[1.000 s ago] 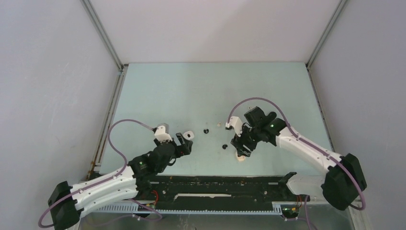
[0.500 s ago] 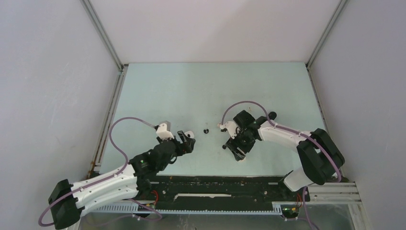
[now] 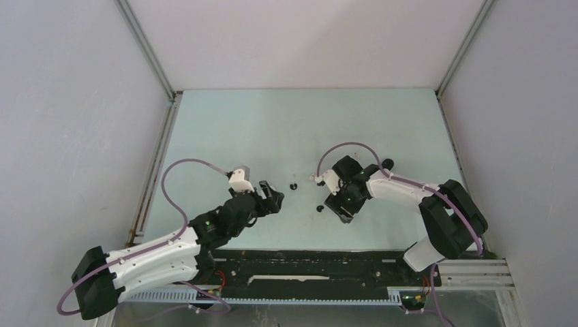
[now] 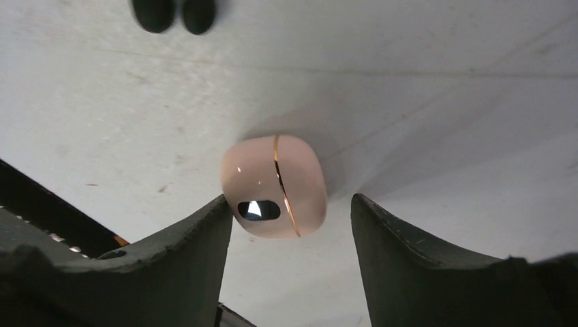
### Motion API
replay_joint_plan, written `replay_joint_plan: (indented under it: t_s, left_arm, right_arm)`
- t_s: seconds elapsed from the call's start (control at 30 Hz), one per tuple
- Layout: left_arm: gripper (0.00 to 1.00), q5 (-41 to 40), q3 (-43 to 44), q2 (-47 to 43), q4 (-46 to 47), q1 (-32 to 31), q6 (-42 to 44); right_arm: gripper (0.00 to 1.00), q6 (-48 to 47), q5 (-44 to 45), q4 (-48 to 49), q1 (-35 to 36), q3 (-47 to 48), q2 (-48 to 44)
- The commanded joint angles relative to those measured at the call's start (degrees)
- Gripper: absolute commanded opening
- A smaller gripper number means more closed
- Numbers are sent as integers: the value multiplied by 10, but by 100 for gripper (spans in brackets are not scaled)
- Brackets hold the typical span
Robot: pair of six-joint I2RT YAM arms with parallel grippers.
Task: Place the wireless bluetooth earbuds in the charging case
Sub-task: Pick up the charging case from the corner of the board.
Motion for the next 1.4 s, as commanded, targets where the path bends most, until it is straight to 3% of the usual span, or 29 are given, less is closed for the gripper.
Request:
replay_joint_plan:
  t_s: [0.0,0.27,0.4,0.67,0.9,1.13,1.27,1.37]
  left_arm:
    - [89,9,7,0,33,0,26]
    - [88,44,0,3,74,0,60]
    - [88,60,-1,0,80,0,80]
    - [88,84,-30,-13,127,0,72]
    - [88,102,-18,-2,107,-1,76]
    - [88,103,-32,-20,111,-1,64]
    - [87,125,-40,3,149,-1,63]
    - [86,155,-38,34,182,-1,66]
  right_arm:
    - [65,-43,-1,-15,-22,15,-13]
    - [67,-198,-78,1,-20,-22,-63]
    - [69,-262,-62,16,-33,-33,-73]
    - [70,-281,-90,52,-50,-33,-58]
    - [67,-306,-105,62,-47,-39,-41]
    - [62,-307,-111,84,-43,-69,-47]
    - [50,-308,-115,91,-38,-69,-37]
    - [42,-309,-117,60,-32,-69,-85]
